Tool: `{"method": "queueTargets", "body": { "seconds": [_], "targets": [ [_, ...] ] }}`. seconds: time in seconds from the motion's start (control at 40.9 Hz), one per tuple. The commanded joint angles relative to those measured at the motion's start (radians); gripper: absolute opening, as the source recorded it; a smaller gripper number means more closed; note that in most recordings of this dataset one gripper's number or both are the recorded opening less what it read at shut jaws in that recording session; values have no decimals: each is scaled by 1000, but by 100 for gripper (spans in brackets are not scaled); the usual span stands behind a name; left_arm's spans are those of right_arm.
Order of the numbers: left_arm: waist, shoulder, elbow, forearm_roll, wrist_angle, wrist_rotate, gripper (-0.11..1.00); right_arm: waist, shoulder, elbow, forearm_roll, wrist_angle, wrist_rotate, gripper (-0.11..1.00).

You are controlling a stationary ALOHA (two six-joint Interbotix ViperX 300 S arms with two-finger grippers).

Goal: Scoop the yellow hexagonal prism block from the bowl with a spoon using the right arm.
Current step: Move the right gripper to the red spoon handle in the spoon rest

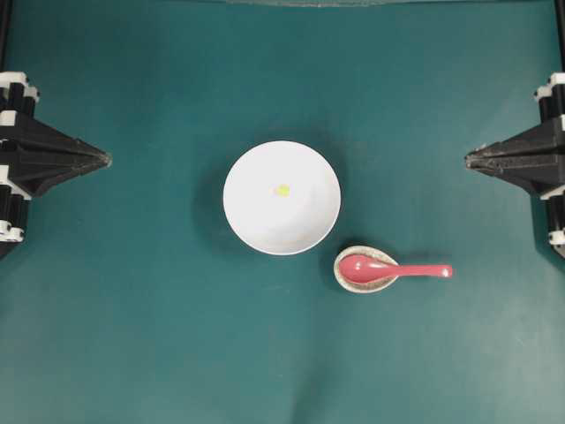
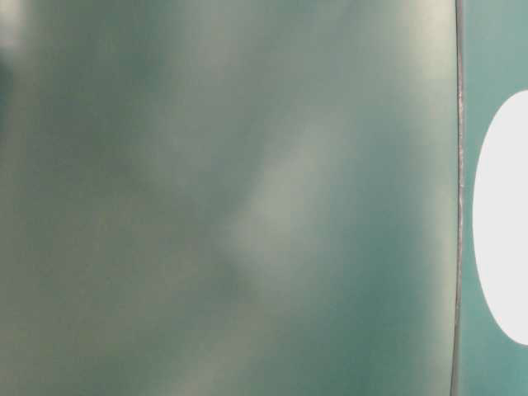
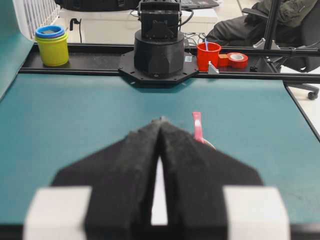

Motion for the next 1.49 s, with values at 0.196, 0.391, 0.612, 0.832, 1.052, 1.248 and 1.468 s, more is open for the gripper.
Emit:
{"method": "queueTargets", "body": {
  "seconds": [0.196, 0.391, 0.612, 0.832, 1.052, 1.248, 1.468],
  "targets": [
    [0, 11, -18, 5, 124, -6, 10, 2, 35, -25, 2, 12, -6, -1],
    [0, 11, -20, 5, 132, -6, 10, 2, 69, -17, 0, 11, -6, 7],
    [0, 9, -21, 8, 132, -3, 10, 2, 123, -8, 0, 6, -3, 39],
    [0, 9, -21, 9, 132, 12, 10, 25, 242, 25, 14, -81, 0, 55],
    [0, 9, -23, 15, 132, 17, 10, 74, 422, 98, 58, -336, 17, 56],
    [0, 9, -21, 15, 132, 17, 10, 132, 588, 149, 94, -545, 48, 56],
    [-2, 11, -21, 15, 132, 17, 10, 206, 759, 164, 156, -723, 61, 56]
  ]
}}
